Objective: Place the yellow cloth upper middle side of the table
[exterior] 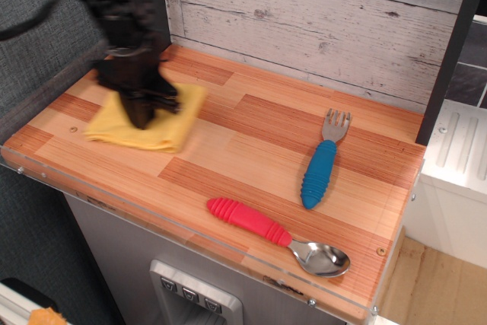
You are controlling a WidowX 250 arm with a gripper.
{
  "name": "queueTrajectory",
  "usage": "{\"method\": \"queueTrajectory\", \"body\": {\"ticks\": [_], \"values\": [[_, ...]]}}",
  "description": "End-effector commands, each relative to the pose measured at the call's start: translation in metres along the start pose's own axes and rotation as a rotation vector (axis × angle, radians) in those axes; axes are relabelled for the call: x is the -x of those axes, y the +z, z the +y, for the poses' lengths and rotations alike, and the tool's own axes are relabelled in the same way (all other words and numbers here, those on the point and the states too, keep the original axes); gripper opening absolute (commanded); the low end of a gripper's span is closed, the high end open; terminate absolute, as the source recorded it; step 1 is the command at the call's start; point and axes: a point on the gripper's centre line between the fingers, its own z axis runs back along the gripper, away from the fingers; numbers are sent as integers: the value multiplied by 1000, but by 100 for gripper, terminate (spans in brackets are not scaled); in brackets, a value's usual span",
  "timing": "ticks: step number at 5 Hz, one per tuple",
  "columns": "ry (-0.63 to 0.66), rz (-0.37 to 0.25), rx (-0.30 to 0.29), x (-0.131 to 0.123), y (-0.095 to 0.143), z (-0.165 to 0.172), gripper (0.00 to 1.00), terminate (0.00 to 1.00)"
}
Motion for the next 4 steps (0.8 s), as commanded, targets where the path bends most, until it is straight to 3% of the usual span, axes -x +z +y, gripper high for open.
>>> {"method": "queueTrajectory", "body": {"ticks": [1,4], "values": [[-83,-51,35,-30,12,-49,0,0],[-169,-85,60,-63,4,-78,0,0]]}}
